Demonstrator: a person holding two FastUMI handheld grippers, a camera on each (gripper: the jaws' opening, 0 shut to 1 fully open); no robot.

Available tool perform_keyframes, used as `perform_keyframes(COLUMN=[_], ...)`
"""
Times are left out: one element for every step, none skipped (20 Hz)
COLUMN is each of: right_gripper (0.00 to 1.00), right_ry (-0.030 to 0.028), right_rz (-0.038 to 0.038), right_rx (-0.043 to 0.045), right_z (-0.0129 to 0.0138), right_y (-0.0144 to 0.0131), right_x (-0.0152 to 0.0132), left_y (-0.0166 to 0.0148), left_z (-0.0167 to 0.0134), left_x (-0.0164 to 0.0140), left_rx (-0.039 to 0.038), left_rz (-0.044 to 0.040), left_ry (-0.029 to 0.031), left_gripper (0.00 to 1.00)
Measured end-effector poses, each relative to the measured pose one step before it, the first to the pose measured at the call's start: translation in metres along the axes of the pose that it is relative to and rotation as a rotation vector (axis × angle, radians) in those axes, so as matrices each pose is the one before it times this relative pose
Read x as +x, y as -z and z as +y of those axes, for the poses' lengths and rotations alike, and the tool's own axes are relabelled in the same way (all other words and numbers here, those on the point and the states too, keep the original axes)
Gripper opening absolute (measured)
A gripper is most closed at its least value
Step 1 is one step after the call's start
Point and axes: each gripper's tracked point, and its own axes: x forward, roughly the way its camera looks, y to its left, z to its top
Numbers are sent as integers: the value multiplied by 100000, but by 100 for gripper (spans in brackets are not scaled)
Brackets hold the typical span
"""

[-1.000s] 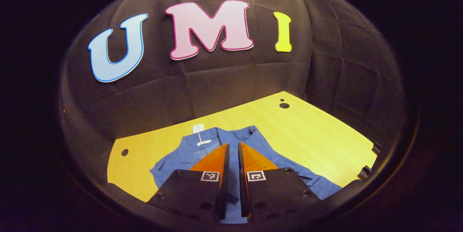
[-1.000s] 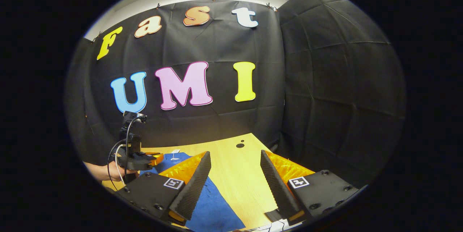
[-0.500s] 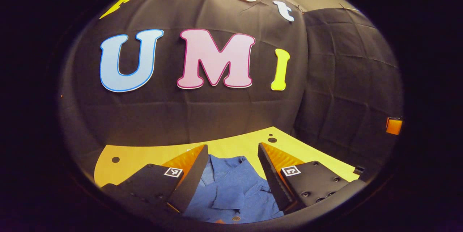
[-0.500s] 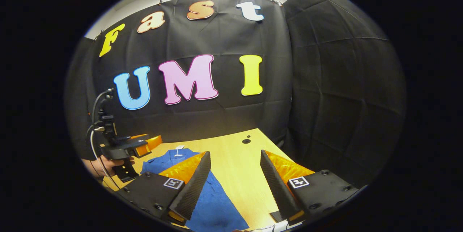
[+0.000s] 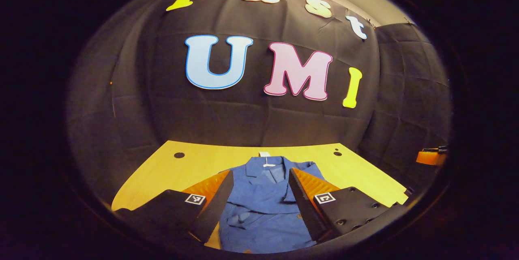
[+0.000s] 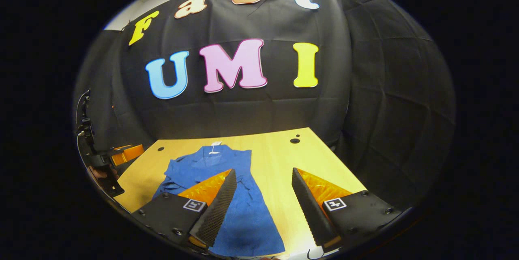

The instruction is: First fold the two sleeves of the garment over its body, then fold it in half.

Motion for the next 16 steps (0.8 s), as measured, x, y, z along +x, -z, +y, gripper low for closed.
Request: perform_keyframes(right_gripper=[90, 89, 90, 90, 90, 90, 90, 90, 90, 90, 90, 90, 90, 90, 91, 84], right_ry=[-1767, -1533, -670, -548, -547, -349, -634, -456, -330, 168, 659, 811, 1612, 756, 1111, 1252], right_rz=[2072, 2921, 3602, 4127, 3213, 4100, 3974, 3782, 4992, 4460, 4911, 4156, 6026, 4073, 3489, 2271], right_rx=[-216, -496, -1313, -950, -1126, -654, -315, -150, 689, 1665, 2245, 2303, 1398, 1489, 1510, 1262], right_z=[288, 344, 10, 18, 67, -37, -91, -96, -227, -462, -428, -377, -582, -387, -229, -874], right_y=[1145, 1662, 1775, 1957, 1673, 1826, 1639, 1688, 1756, 1711, 1491, 1284, 1459, 945, 1036, 152], right_x=[-35, 175, 1, -9, 54, 273, 237, 348, 288, 367, 340, 506, 287, 609, 466, 606], left_y=[2162, 2086, 2315, 2388, 2590, 2392, 1761, 1536, 1341, 1387, 1688, 957, 1104, 786, 803, 387], left_z=[-135, 85, 232, 143, 245, 323, 372, 284, 242, 282, 249, 339, 202, 425, 164, 16], left_x=[-1287, -1214, -1027, -1093, -1042, -631, -407, -250, -90, 66, 178, 426, 577, 565, 373, 212], left_rx=[-1771, -1957, -1721, -545, 918, 634, 37, -482, -1397, -1901, -2439, -1093, -17, 669, 744, 240], left_rz=[3565, 3563, 4219, 5001, 5771, 5067, 3694, 3213, 2614, 3638, 4474, 2050, 3871, 2724, 2703, 1521], left_ry=[-473, -1155, -1555, -1123, -1601, -1390, -1074, -911, 14, -20, -500, 213, -407, -1408, -974, -341], left_gripper=[80, 80, 80, 80, 80, 82, 82, 82, 82, 82, 82, 82, 83, 82, 83, 83])
